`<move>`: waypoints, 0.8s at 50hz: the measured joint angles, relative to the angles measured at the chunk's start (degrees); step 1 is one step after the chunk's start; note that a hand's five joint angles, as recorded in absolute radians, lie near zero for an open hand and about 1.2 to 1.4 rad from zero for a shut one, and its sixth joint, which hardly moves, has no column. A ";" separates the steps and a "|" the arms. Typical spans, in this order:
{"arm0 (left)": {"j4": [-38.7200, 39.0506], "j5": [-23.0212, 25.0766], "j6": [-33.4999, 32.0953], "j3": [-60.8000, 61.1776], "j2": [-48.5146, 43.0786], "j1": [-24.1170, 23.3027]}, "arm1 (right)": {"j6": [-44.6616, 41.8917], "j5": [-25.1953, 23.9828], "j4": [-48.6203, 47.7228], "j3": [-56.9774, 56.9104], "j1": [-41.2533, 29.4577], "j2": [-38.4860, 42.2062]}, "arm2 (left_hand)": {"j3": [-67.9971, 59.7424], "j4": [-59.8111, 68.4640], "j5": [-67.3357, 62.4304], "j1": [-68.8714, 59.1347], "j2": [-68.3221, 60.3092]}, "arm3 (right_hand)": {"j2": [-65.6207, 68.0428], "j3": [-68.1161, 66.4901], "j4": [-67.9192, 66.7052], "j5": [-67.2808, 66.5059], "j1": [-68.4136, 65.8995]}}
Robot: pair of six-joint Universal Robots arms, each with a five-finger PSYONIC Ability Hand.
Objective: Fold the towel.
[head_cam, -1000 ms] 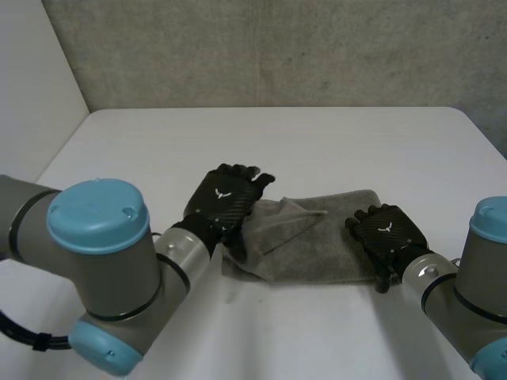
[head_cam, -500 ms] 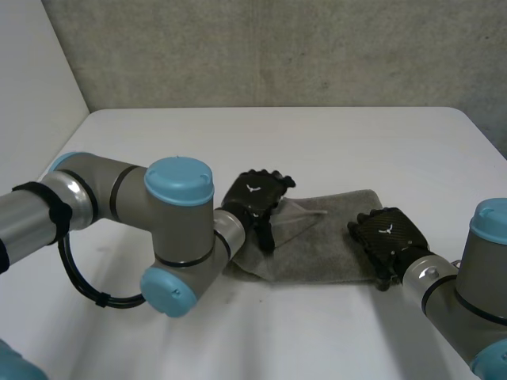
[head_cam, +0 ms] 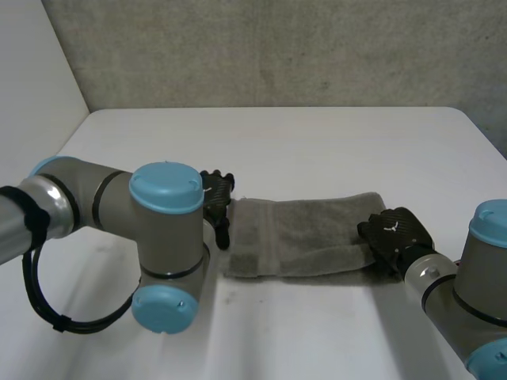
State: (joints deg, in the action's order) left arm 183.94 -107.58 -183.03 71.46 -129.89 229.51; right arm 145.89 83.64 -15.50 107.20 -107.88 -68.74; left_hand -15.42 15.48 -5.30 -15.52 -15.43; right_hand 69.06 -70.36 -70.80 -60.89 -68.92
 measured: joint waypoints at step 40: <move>1.86 5.81 0.21 18.89 20.91 13.21 | -34.78 -10.04 7.29 -29.88 -32.29 19.45 | 3.83 -3.90 3.20 3.89 4.03 | -29.73 30.52 30.79 31.69 29.53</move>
State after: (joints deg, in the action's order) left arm 185.80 -101.77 -182.82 90.35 -108.98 242.72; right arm 111.11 73.60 -8.21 77.32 -140.17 -49.29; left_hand -11.59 11.58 -2.10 -11.64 -11.40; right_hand 39.33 -39.84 -40.01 -29.20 -39.39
